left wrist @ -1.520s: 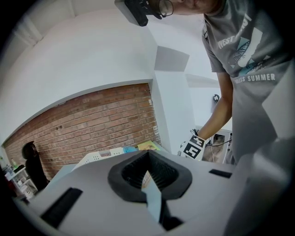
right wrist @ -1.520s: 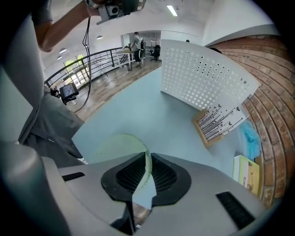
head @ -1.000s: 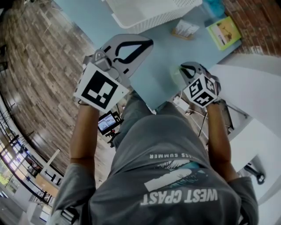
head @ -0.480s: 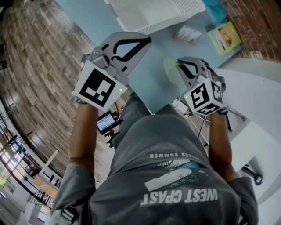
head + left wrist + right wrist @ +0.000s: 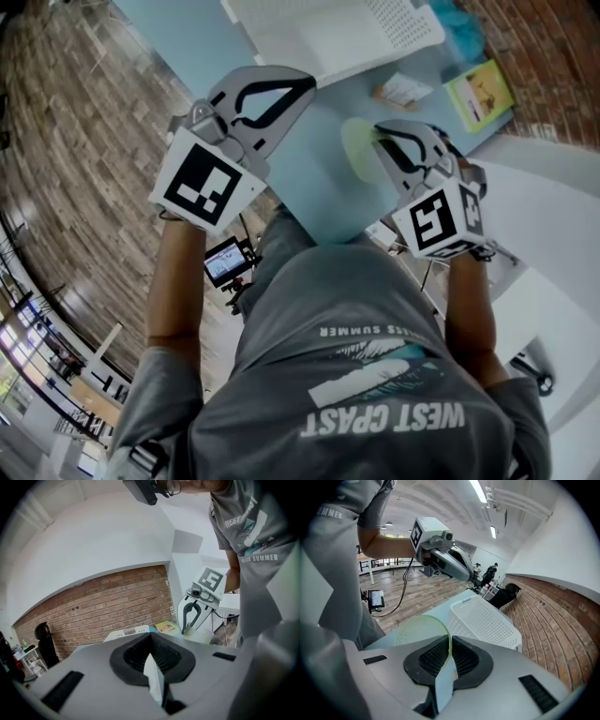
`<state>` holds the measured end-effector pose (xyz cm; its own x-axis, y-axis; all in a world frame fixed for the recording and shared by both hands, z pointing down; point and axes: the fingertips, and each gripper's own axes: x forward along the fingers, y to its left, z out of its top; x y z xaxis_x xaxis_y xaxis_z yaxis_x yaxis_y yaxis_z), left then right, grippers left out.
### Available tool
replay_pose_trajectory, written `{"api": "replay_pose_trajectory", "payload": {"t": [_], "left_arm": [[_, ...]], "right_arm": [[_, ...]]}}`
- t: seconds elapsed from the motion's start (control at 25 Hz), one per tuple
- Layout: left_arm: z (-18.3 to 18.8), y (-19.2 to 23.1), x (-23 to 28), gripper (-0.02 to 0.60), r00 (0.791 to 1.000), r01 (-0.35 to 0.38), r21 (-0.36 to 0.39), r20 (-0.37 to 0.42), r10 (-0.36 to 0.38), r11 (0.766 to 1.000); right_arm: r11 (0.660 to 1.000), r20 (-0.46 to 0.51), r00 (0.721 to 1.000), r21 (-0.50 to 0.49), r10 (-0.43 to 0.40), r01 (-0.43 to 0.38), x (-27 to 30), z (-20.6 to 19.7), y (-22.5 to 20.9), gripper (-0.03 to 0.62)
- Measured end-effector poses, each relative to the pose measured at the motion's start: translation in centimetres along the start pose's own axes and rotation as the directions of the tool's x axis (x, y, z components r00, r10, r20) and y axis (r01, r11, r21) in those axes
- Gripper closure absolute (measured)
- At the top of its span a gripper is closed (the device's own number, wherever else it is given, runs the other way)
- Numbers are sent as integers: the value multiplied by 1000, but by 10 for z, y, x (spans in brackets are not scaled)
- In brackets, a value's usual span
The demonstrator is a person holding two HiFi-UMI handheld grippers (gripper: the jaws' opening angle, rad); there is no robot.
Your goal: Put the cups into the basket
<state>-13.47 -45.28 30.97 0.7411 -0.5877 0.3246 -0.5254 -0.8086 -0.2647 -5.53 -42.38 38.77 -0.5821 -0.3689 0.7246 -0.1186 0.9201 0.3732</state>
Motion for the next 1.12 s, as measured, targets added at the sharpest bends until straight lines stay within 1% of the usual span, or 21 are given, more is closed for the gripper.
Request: {"api": "replay_pose_trajectory", "payload": {"t": [0.4,0.64,0.72,0.92,1.12], "left_arm": [[-7,41,3,584,1000,-9,-15,10,10,1000],[-18,64,5,584,1000,-15,-41,1,15,999],[-20,72,5,584,1000,-16,-47,3,17,999],[-29,91,7,584,1000,-20,-70,3,20,997],[-46,117,3,584,1000,-26,-103,3,26,994]], "right_arm": [[1000,30,1000,-29,-4,5,6,36,-37,562],[999,38,999,-38,-5,7,13,55,-61,562],[999,54,999,-39,-5,7,17,62,-68,562],[999,61,998,-44,-1,4,33,75,-89,562],[998,49,999,-60,19,-16,64,91,-111,562]]}}
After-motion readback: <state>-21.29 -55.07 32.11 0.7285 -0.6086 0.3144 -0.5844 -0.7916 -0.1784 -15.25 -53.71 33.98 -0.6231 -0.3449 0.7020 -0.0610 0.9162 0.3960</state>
